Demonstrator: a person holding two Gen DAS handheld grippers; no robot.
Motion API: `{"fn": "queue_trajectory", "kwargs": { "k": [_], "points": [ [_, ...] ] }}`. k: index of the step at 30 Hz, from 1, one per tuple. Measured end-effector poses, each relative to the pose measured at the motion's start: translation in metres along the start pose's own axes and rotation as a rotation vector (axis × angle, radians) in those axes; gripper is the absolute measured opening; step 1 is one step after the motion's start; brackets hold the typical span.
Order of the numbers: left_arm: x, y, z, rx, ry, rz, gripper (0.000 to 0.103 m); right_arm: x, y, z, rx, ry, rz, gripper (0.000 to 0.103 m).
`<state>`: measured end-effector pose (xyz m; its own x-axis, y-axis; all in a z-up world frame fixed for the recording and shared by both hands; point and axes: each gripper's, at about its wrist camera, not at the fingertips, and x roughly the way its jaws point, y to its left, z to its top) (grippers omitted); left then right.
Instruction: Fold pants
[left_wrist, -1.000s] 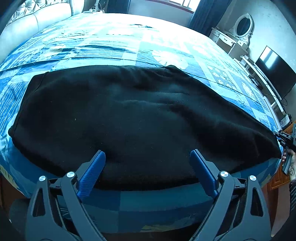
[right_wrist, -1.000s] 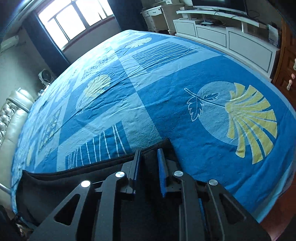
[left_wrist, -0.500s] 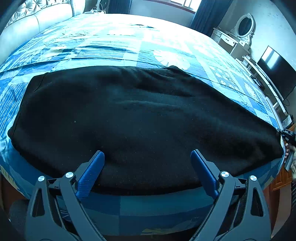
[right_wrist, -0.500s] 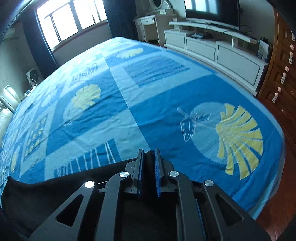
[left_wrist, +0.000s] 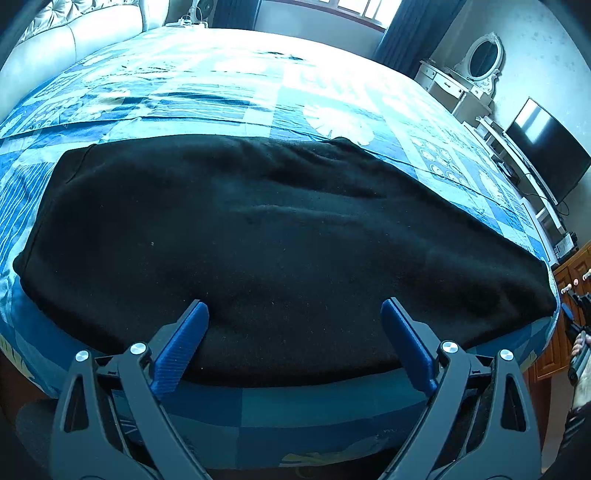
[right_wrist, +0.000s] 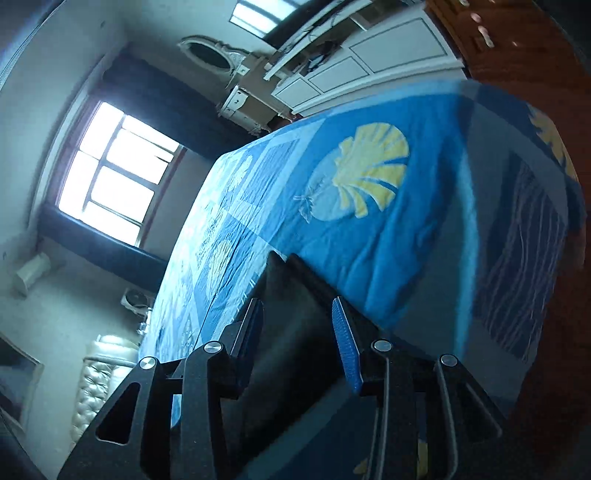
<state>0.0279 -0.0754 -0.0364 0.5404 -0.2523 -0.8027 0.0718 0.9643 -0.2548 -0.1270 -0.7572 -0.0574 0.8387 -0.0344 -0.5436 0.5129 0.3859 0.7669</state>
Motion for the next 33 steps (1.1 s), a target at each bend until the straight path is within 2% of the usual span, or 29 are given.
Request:
{"fn": "queue_trajectory", "kwargs": {
  "k": [6, 14, 20, 21, 22, 23, 26, 28, 30, 33],
  "points": [
    [-0.008, 0.006, -0.004, -0.022, 0.003, -0.009, 0.094, 0.019, -0.023, -0.022, 0.123, 0.035, 0.074, 0.04],
    [-0.011, 0.015, -0.009, -0.049, 0.009, 0.0, 0.094, 0.037, -0.023, -0.03, 0.144, 0.015, 0.075, 0.04],
    [-0.012, 0.013, -0.01, -0.054, 0.006, 0.002, 0.094, 0.036, -0.029, -0.035, 0.166, -0.006, 0.084, 0.04],
    [-0.011, 0.013, -0.01, -0.053, 0.006, 0.005, 0.094, 0.038, -0.026, -0.034, 0.156, -0.009, 0.075, 0.039],
    [-0.011, 0.012, -0.011, -0.05, 0.007, 0.008, 0.094, 0.037, -0.023, -0.032, 0.141, -0.012, 0.057, 0.026],
    [-0.011, 0.012, -0.011, -0.047, 0.009, 0.01, 0.094, 0.037, -0.018, -0.032, 0.121, -0.004, 0.064, 0.006],
    [-0.011, 0.012, -0.01, -0.045, 0.013, 0.011, 0.094, 0.024, 0.009, -0.023, 0.033, -0.034, 0.074, 0.006],
    [-0.011, 0.013, -0.01, -0.05, 0.016, 0.006, 0.094, 0.016, 0.02, -0.017, -0.02, -0.064, 0.042, 0.006],
    [-0.011, 0.013, -0.01, -0.054, 0.017, 0.002, 0.094, 0.022, 0.014, -0.014, -0.035, -0.055, -0.022, 0.005],
    [-0.009, 0.013, -0.01, -0.052, 0.019, 0.001, 0.094, 0.048, -0.015, -0.014, 0.003, -0.001, -0.099, 0.005]
  ]
}}
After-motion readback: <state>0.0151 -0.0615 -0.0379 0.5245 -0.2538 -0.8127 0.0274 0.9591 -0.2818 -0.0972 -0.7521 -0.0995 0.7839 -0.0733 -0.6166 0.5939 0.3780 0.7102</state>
